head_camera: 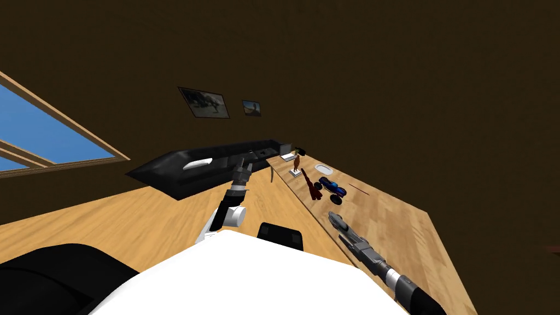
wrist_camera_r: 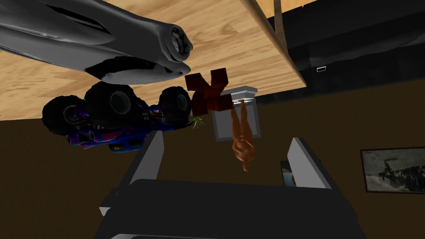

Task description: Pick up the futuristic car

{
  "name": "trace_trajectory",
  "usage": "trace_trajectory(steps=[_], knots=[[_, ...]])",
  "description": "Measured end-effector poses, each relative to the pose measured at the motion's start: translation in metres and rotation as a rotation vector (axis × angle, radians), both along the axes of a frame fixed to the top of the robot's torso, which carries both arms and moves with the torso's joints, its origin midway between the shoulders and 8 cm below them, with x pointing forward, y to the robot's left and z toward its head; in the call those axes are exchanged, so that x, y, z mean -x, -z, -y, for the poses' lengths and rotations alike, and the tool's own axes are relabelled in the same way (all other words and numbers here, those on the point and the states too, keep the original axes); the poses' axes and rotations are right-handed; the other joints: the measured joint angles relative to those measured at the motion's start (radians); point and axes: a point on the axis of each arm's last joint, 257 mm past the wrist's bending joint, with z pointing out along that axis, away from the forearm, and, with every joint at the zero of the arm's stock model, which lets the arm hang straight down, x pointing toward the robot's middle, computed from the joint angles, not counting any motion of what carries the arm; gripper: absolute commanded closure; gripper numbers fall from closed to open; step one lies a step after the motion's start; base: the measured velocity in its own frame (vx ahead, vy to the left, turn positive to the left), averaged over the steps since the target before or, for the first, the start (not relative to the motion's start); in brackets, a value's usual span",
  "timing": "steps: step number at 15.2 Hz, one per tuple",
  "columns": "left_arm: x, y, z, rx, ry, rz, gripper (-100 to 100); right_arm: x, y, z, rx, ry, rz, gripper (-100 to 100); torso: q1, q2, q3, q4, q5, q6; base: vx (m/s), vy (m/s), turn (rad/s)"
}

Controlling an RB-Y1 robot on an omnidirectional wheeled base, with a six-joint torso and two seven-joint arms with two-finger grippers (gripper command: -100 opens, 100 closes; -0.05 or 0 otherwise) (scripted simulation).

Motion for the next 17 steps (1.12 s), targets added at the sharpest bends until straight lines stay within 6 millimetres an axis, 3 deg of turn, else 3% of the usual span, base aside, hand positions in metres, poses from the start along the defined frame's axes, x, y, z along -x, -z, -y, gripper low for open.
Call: trace_trajectory(steps=[5, 14, 17], knots=[[0.000, 0.000, 0.000, 0.000, 0.000, 0.000, 0, 0.034, 0.027, 0.034, 0.098, -0.023, -0.107, -100, 0.000, 0.000, 0.000, 0.000, 0.000, -0.001, 0.017, -0.001, 0.173], [0.000, 0.000, 0.000, 0.000, 0.000, 0.000, 0, 0.093, 0.051, 0.095, 0.235, -0.059, -0.277, -100, 0.000, 0.000, 0.000, 0.000, 0.000, -0.001, 0.019, -0.002, 0.195], [0.000, 0.000, 0.000, 0.000, 0.000, 0.000, 0, 0.122, 0.060, 0.118, 0.291, -0.076, -0.357, -100, 0.000, -0.001, 0.000, 0.000, 0.000, -0.001, 0.028, -0.006, 0.238]])
